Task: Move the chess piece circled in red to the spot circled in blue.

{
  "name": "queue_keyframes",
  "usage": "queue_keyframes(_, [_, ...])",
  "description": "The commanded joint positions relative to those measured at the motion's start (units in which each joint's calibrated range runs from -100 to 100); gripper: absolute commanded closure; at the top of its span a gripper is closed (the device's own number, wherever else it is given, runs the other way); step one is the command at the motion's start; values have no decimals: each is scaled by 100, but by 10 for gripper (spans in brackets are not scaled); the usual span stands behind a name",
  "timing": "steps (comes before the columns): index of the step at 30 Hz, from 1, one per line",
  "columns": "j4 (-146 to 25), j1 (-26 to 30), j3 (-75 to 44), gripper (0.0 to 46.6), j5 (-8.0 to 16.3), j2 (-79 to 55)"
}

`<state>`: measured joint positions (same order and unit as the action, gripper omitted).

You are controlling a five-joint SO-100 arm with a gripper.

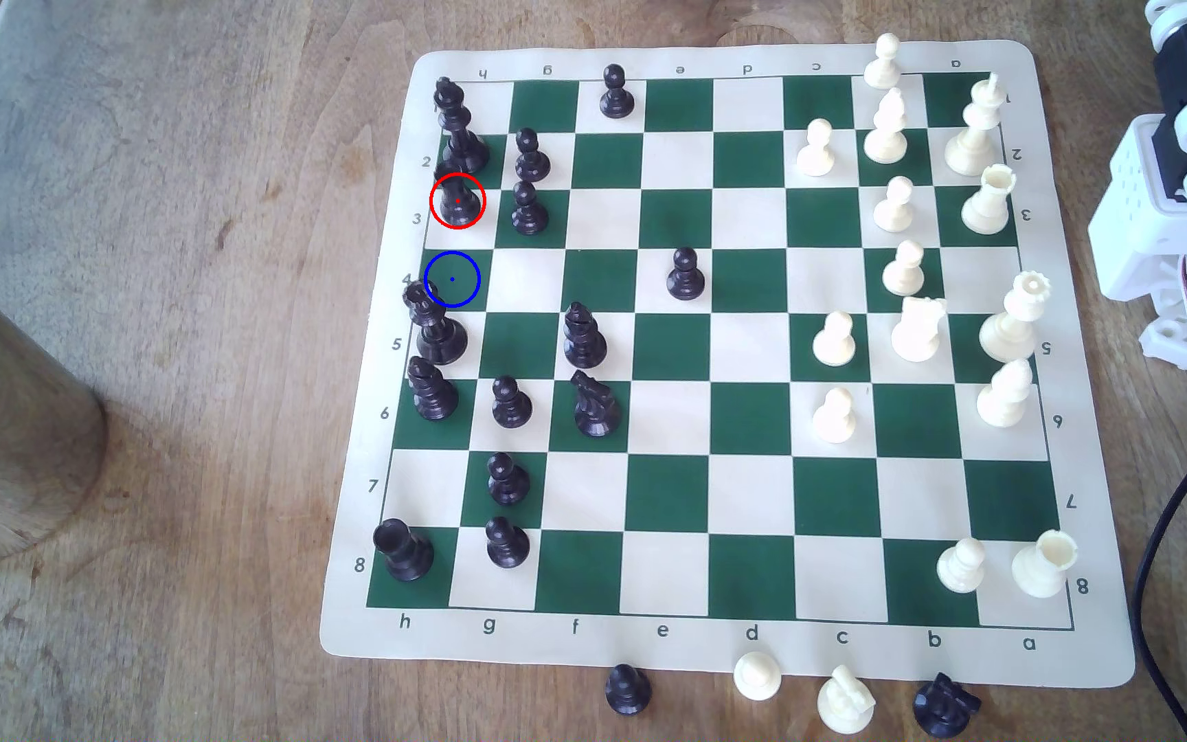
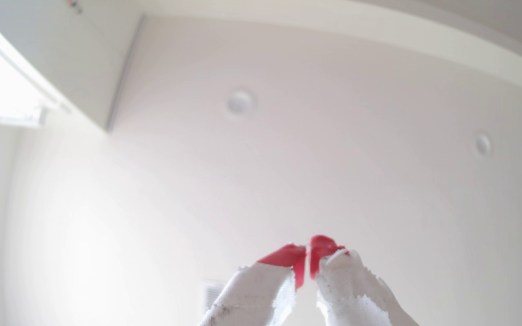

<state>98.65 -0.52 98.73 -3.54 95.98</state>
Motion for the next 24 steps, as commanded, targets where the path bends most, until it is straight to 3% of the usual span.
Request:
queue_keyframes(1, [103,40,117,464,-20,-22])
queue_keyframes(9, [-1290,102,108,464,-20,-22])
queue_keyframes(18, [-4344,102,-1034,464,5,-22])
queue_keyframes(24, [-8800,118,-2494,464,20,-22])
